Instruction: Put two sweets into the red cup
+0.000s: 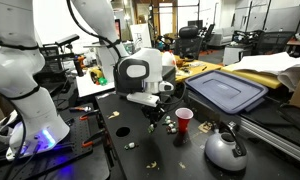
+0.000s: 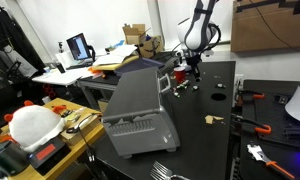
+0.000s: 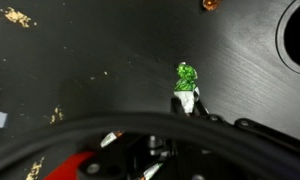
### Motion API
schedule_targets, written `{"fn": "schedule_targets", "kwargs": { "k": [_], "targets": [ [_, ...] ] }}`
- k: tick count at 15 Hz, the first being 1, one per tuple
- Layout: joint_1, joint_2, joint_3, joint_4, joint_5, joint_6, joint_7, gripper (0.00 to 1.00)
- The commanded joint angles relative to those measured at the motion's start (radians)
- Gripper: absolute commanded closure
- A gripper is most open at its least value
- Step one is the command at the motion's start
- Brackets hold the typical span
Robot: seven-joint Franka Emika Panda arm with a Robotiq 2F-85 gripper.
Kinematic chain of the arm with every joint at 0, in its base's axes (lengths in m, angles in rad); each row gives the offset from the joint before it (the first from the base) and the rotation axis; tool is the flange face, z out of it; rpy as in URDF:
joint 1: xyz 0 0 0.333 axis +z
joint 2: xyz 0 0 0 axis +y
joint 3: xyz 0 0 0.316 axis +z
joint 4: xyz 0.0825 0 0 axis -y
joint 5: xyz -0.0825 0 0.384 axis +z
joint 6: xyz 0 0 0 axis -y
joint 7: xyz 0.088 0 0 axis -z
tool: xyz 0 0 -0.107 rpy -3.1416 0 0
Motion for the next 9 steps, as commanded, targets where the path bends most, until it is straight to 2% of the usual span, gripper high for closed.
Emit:
{"fn": "schedule_targets", "kwargs": {
  "k": [1,9],
  "targets": [
    [0.040,-0.070,-0.034,-0.031,-0.077,-0.009,0.083,0.97],
    [0.061,-0.100,-0.034,-0.018,-0.149,-0.019,0.173,0.97]
  ]
}}
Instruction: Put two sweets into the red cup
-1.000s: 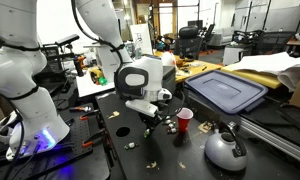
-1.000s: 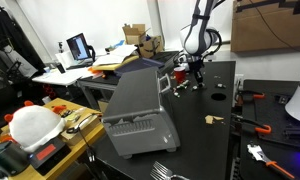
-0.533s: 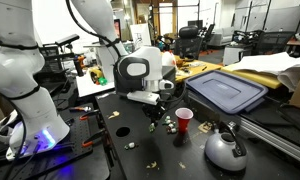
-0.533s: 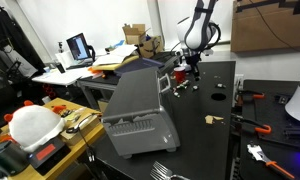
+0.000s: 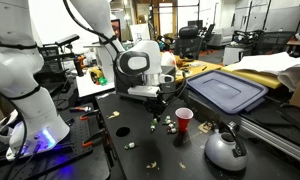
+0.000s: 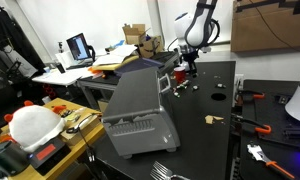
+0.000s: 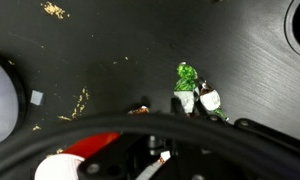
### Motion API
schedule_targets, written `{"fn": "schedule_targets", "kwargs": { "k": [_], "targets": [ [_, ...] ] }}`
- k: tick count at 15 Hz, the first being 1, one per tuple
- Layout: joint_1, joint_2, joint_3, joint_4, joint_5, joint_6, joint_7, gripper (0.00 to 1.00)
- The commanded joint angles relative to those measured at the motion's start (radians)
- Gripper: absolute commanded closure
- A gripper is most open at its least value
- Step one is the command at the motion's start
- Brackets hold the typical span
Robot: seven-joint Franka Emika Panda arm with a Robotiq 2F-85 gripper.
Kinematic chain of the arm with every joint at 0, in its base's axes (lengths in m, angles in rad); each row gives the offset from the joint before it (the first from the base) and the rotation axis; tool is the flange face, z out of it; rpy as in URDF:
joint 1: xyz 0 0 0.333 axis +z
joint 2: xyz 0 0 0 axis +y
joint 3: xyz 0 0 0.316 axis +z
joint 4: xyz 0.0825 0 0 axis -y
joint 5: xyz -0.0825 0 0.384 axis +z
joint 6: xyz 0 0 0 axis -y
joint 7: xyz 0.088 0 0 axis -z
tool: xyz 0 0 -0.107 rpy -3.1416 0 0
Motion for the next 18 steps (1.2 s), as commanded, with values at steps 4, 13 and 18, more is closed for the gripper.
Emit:
{"fn": "schedule_targets", "kwargs": {
  "k": [4,13,18],
  "targets": [
    [0.029,-0.059,-0.004,-0.009,-0.038,-0.019,0.068,0.97],
    [0.045,-0.054,-0.002,0.038,-0.029,-0.013,0.104,0.97],
    [0.048,-0.027,-0.016,0.126,-0.036,0.007,0.187,0.97]
  ]
}}
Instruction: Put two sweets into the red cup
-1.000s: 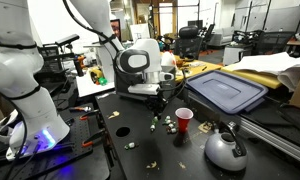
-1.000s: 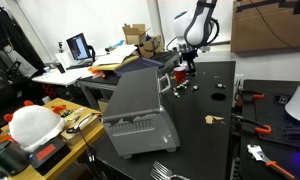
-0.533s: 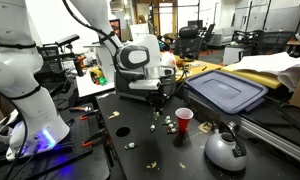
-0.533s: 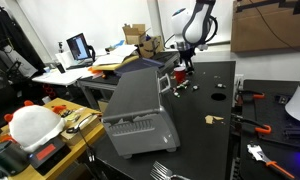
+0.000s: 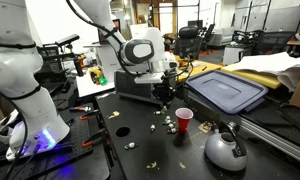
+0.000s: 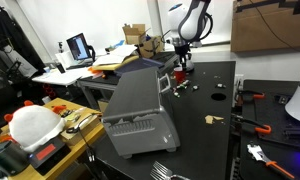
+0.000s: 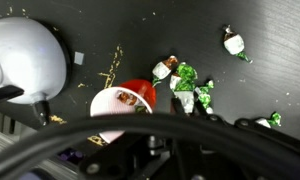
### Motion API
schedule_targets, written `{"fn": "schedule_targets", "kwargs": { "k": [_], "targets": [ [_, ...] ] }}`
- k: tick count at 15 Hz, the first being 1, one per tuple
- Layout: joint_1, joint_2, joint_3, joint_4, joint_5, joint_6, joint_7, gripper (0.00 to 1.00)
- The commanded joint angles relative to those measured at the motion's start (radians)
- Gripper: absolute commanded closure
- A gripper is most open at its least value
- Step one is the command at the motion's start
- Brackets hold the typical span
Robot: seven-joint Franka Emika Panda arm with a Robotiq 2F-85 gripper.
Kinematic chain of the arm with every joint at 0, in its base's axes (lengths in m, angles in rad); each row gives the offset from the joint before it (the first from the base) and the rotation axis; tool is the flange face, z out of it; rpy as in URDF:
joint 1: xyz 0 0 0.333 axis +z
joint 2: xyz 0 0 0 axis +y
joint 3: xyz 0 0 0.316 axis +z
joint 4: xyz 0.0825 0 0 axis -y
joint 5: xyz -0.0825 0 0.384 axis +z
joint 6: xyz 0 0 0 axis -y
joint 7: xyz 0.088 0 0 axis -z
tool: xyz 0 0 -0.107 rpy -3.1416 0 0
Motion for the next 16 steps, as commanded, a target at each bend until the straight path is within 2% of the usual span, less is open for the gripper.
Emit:
{"fn": "schedule_targets", "kwargs": {
  "k": [1,10,16],
  "targets": [
    [0.015,0.020,-0.022,0.066,-0.030,0.016,0.092,0.97],
    [0.039,0.108,-0.097,0.159,-0.125,0.080,0.274,0.97],
    [0.056,0.156,-0.113,0.170,-0.109,0.097,0.320,0.97]
  ]
}}
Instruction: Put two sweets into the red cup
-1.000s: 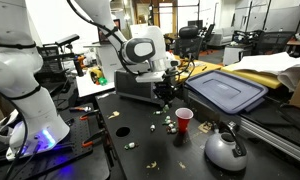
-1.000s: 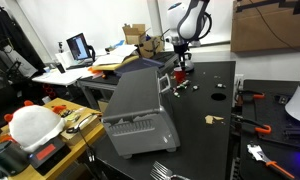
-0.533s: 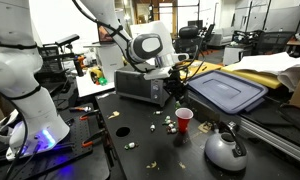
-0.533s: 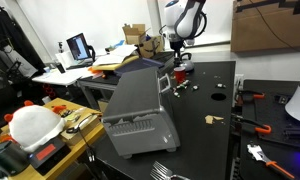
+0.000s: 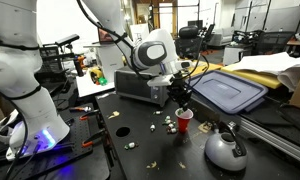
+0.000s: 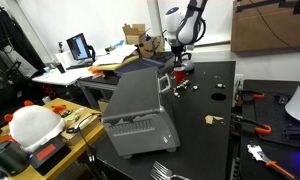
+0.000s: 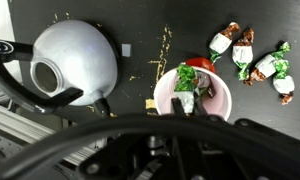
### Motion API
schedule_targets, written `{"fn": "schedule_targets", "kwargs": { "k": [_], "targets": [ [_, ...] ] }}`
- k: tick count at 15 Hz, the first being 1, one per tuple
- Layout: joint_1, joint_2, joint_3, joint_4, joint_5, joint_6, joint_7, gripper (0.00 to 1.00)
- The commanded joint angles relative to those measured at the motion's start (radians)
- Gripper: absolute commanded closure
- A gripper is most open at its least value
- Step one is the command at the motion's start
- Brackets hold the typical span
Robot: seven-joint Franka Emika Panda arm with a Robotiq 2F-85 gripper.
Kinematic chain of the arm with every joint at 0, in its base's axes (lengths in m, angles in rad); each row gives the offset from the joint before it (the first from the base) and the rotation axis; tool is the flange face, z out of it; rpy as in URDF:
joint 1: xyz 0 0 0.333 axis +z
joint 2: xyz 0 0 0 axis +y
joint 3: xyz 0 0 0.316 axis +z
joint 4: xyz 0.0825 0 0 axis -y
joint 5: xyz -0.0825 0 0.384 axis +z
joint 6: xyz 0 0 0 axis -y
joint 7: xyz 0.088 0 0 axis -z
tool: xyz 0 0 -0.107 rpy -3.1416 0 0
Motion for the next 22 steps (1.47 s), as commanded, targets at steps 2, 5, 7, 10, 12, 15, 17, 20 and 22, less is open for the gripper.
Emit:
{"fn": "schedule_targets", "kwargs": {
  "k": [2,5,7,10,12,15,17,20,22],
  "targets": [
    [0.028,0.024,-0.017,0.012,0.000,0.023,0.053,0.60],
    [0.036,0.014,-0.020,0.003,-0.002,0.042,0.063,0.40],
    [0.039,0.001,-0.021,-0.007,-0.001,0.057,0.061,0.25],
    [0.036,-0.040,-0.012,-0.032,0.013,0.058,0.045,0.03],
    [0.023,-0.085,0.012,-0.058,0.048,0.031,0.022,0.00],
    [0.010,-0.153,0.038,-0.099,0.102,-0.008,0.000,0.00],
    [0.000,-0.199,0.062,-0.126,0.152,-0.055,-0.019,0.00],
    [-0.001,-0.264,0.084,-0.161,0.219,-0.132,-0.039,0.00],
    [-0.001,-0.305,0.098,-0.179,0.267,-0.188,-0.063,0.00]
  ]
}}
